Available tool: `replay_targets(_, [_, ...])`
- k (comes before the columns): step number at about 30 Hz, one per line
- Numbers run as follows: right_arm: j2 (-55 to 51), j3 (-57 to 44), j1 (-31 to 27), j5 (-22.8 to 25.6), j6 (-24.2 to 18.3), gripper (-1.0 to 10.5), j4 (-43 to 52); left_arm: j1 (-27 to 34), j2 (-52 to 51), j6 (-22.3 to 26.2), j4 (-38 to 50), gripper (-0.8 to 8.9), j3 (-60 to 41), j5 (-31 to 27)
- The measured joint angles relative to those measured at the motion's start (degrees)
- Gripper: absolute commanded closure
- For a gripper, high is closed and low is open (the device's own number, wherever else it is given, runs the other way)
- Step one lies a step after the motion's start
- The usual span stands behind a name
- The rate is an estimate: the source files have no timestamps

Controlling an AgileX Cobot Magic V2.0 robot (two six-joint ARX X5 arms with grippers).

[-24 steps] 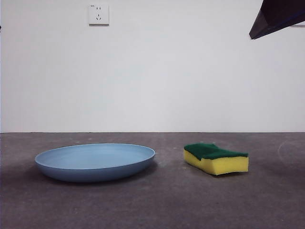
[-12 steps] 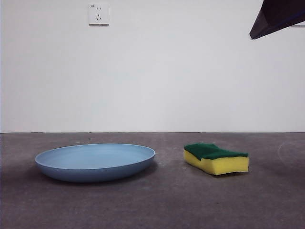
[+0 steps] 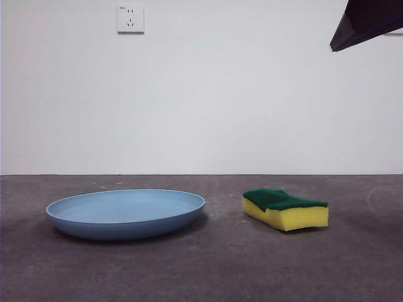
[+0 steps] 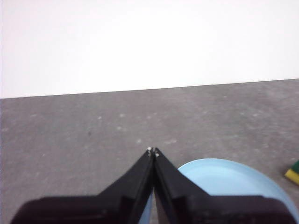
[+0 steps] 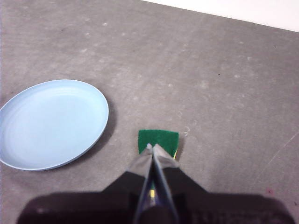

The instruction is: Pick up the plate,pick up the cloth,clean the plate with the cloth

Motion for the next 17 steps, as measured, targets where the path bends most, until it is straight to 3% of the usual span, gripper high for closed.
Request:
replay_targets(10, [-0.02,0.00,0.00,0.02,0.00,9.6,0.00,0.94,-8.87,0.13,4.83,8.16,-13.51,-0.24])
replay_targets(17, [-0.02,0.00,0.00,0.00,0.00,9.6,0.00,1.75,-9.81,-0.07,3.19,8.16,-15.43,-0.24])
